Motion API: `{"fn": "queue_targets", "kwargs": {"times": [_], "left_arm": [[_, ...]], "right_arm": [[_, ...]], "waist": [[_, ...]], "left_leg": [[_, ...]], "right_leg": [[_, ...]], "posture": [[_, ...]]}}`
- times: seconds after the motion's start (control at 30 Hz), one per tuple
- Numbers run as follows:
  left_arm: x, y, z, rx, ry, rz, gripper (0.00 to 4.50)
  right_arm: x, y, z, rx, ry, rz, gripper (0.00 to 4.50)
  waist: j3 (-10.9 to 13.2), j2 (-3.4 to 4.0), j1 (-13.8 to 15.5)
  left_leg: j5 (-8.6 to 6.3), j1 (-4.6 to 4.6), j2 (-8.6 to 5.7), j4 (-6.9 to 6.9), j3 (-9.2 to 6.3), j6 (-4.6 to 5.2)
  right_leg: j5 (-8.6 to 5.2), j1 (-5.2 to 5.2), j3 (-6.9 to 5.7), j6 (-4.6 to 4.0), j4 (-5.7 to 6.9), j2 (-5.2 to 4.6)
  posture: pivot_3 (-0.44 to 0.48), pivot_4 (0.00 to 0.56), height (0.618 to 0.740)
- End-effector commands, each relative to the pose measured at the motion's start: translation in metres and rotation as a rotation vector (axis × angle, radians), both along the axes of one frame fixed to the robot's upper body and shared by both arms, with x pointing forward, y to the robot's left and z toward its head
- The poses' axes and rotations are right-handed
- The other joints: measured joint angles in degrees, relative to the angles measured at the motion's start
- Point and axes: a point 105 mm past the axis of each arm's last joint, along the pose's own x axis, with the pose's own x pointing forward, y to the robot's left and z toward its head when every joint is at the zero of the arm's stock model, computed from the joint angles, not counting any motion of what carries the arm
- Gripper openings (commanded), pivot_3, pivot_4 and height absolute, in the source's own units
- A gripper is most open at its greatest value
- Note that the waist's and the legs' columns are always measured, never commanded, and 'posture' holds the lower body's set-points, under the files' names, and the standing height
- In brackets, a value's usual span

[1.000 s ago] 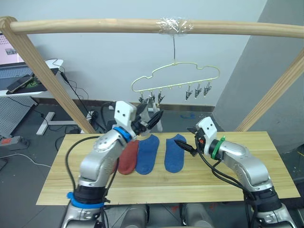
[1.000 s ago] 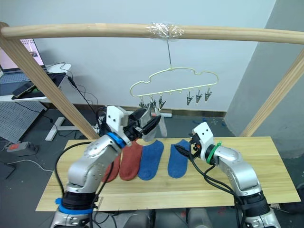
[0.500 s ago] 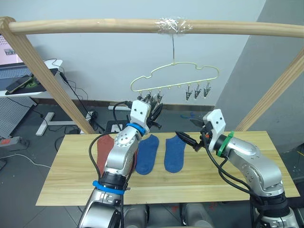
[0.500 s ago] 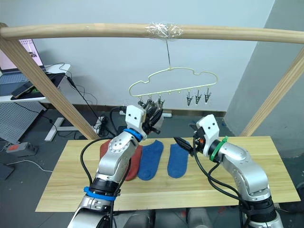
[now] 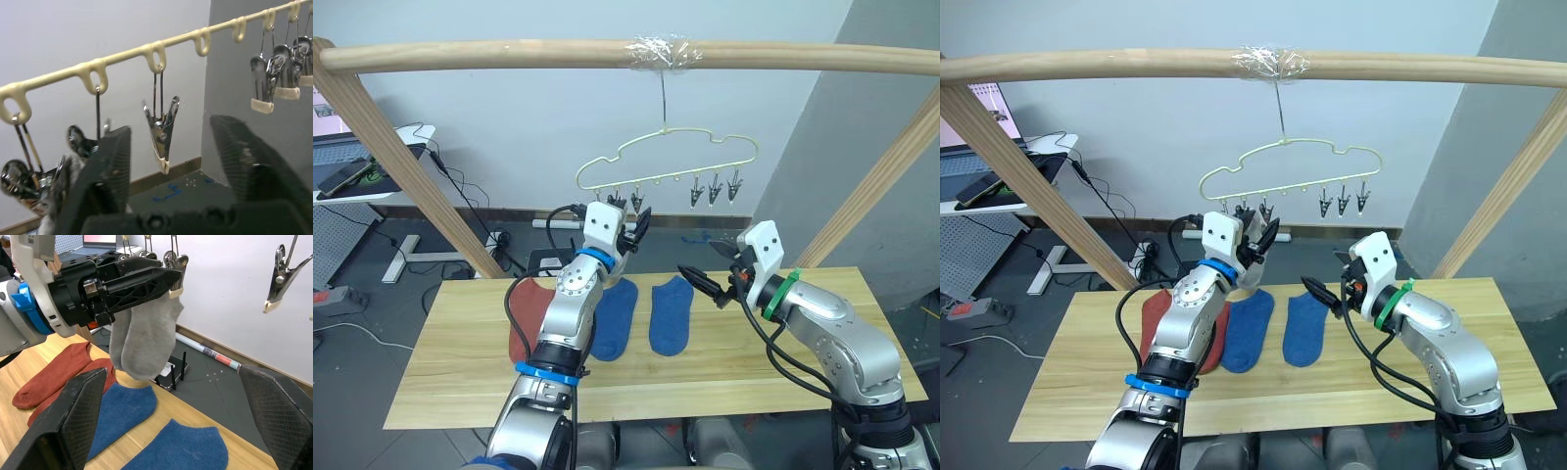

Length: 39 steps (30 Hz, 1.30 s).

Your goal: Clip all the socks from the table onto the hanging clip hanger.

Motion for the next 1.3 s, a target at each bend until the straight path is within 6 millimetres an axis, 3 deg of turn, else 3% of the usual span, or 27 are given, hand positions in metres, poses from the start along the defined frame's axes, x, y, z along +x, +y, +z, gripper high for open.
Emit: {"fn": "queue_targets", "kwargs": {"times": [0.03, 0.77, 0.9, 1.3], "left_arm": [[0.002, 0.002, 0.017, -0.017, -0.062, 0.017, 4.16], [0.019, -0.010, 0.027, -0.012, -0.109, 0.052, 4.16], [0.019, -0.008, 0.026, -0.007, -0.106, 0.063, 3.32], [0.017, -0.008, 0.025, -0.008, -0.102, 0.071, 3.32]], "right_arm": [[-0.001, 0.002, 0.017, 0.012, -0.065, 0.011, 4.50], [0.005, 0.002, 0.020, 0.014, -0.077, -0.002, 4.50], [0.004, 0.002, 0.020, 0.016, -0.078, -0.003, 4.50], [0.003, 0.005, 0.020, 0.022, -0.075, 0.006, 4.50]], "waist": [[0.0, 0.00, 0.0], [0.0, -0.01, -0.4], [0.0, -0.01, -0.7], [0.0, -0.01, -1.5]], "left_leg": [[0.00, 0.00, 0.00, 0.00, 0.00, 0.00], [0.00, -0.01, -0.01, 0.00, 0.00, 0.00], [0.00, -0.01, -0.01, 0.00, 0.00, 0.00], [0.00, 0.00, -0.01, 0.00, -0.01, 0.00]], "right_leg": [[0.00, 0.00, 0.00, 0.00, 0.00, 0.00], [0.00, 0.00, 0.00, 0.02, -0.01, 0.00], [0.00, 0.00, 0.00, 0.02, -0.01, 0.00], [0.00, 0.00, 0.00, 0.02, 0.01, 0.00]], "posture": [[-0.162, 0.147, 0.740], [-0.178, 0.141, 0.740], [-0.180, 0.144, 0.740], [-0.172, 0.145, 0.740]]}}
